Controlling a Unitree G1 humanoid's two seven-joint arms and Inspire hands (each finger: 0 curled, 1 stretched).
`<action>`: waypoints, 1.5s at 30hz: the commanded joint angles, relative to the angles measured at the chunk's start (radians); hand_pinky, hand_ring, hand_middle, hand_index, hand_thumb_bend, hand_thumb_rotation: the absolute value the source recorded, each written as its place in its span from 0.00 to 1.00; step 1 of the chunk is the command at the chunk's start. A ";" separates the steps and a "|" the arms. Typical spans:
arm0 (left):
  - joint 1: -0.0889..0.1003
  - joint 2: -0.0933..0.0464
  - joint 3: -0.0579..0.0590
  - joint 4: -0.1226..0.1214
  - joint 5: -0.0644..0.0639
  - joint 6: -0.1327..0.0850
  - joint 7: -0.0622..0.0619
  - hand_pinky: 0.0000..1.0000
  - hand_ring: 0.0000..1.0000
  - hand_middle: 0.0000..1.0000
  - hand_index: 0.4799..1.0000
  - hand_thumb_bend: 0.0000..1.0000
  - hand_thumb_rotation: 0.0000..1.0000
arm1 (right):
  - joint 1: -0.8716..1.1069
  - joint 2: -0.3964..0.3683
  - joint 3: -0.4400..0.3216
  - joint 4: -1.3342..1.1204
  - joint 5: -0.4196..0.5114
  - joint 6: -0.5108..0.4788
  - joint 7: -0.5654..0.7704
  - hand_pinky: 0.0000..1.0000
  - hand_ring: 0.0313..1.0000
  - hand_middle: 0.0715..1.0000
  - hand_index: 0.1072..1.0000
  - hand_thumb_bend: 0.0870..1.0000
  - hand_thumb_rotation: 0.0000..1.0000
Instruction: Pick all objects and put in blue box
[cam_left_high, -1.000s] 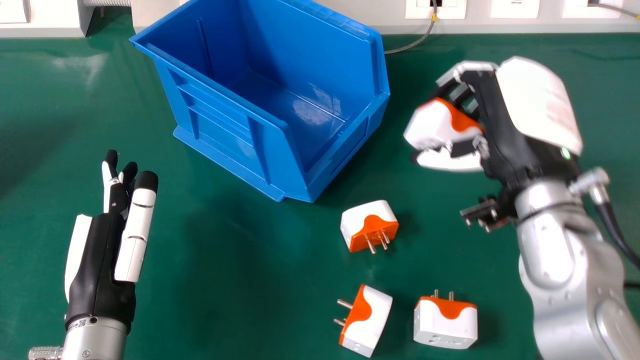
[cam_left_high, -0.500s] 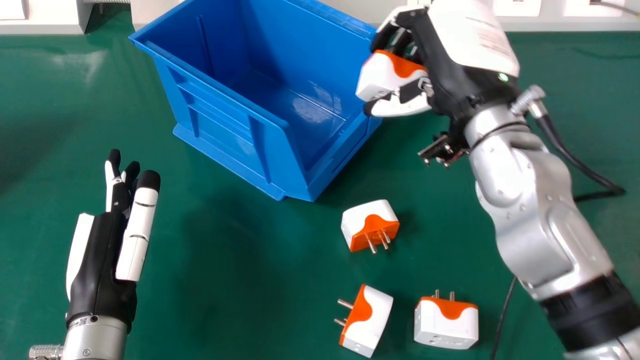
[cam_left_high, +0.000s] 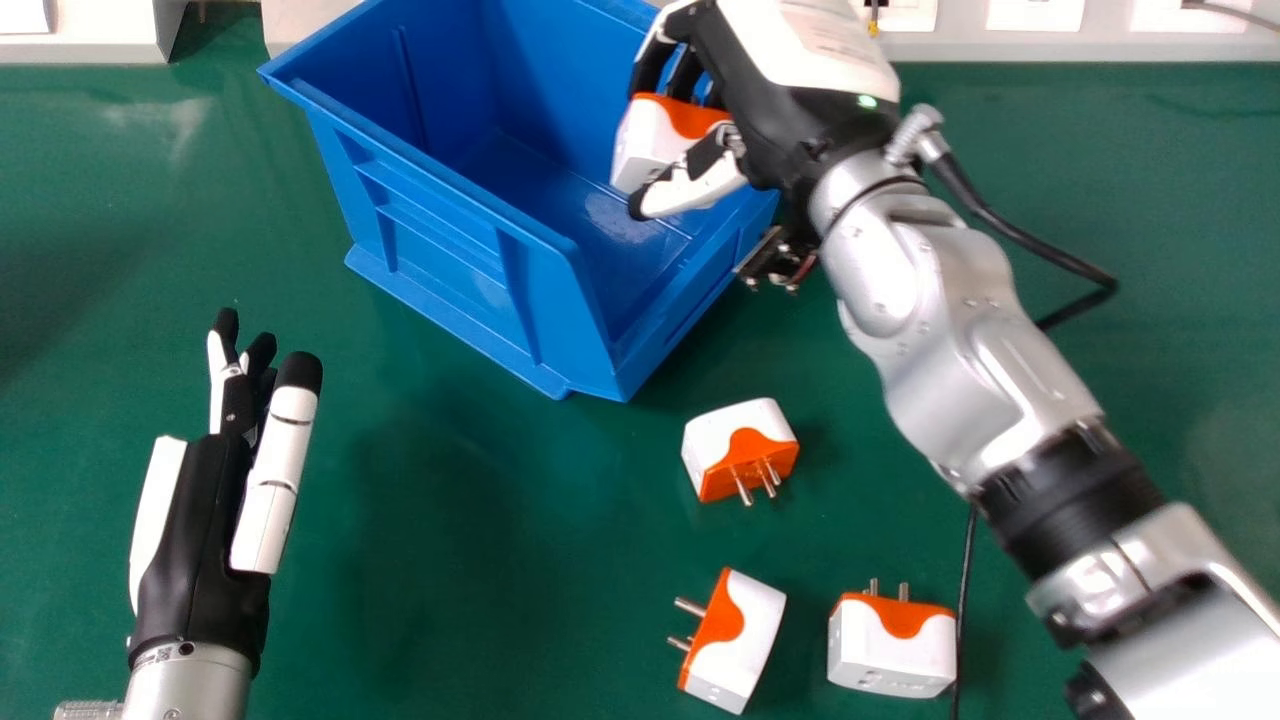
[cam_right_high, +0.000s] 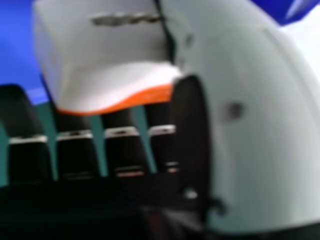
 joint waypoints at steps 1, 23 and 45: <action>0.014 0.000 -0.003 -0.039 0.002 -0.022 0.004 1.00 1.00 1.00 1.00 0.55 1.00 | -0.092 0.023 0.009 0.042 -0.001 -0.016 -0.033 0.31 0.41 0.46 0.49 0.44 0.00; 0.056 -0.011 -0.010 -0.073 -0.011 -0.028 0.012 0.98 0.99 1.00 1.00 0.57 1.00 | -0.377 0.155 0.167 0.580 -0.030 -0.137 -0.151 0.32 0.40 0.46 0.49 0.44 0.00; 0.089 -0.022 -0.018 -0.127 -0.005 -0.006 0.013 0.98 0.99 1.00 1.00 0.57 1.00 | -0.396 0.177 0.215 0.667 -0.045 -0.140 -0.170 0.35 0.40 0.44 0.47 0.45 0.00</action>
